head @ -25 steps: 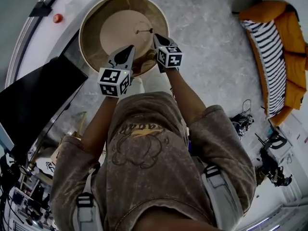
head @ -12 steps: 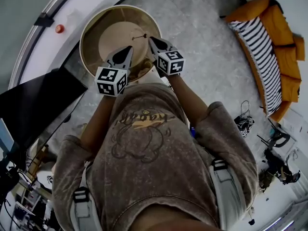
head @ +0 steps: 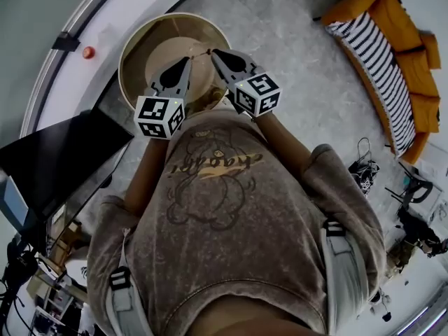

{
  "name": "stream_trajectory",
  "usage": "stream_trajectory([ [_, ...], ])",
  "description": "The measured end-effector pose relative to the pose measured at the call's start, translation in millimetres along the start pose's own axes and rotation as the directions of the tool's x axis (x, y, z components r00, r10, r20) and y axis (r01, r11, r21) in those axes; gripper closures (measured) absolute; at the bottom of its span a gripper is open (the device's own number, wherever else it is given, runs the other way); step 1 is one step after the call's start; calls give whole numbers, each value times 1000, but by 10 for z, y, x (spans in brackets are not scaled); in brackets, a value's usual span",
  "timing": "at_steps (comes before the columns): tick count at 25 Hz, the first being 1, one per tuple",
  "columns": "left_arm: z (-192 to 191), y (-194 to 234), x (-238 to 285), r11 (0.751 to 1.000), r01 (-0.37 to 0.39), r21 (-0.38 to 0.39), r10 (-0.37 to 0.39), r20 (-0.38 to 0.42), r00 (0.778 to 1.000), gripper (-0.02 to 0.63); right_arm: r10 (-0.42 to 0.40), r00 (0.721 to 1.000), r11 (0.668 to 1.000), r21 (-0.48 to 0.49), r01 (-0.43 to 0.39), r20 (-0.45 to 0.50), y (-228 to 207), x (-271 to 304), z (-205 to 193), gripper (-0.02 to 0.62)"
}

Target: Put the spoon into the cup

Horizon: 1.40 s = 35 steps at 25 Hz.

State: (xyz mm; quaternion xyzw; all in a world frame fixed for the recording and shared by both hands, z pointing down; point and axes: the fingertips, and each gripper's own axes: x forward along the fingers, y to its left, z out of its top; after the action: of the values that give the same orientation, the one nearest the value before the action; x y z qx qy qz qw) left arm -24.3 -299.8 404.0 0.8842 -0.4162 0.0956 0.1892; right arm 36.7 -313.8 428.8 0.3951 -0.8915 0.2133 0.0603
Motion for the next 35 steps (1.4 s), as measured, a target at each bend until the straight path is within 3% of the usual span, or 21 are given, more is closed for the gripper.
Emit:
stream_trajectory([
  [10,348,-46,-168,998,-8,59,3,81,997,589,41,995,998,-60,-36,92,288,-289,481,574],
  [35,216,-25,-221,997,-19,76,14,60,998,589,98,992,991,-99,-90,83,508,-328,396,574],
])
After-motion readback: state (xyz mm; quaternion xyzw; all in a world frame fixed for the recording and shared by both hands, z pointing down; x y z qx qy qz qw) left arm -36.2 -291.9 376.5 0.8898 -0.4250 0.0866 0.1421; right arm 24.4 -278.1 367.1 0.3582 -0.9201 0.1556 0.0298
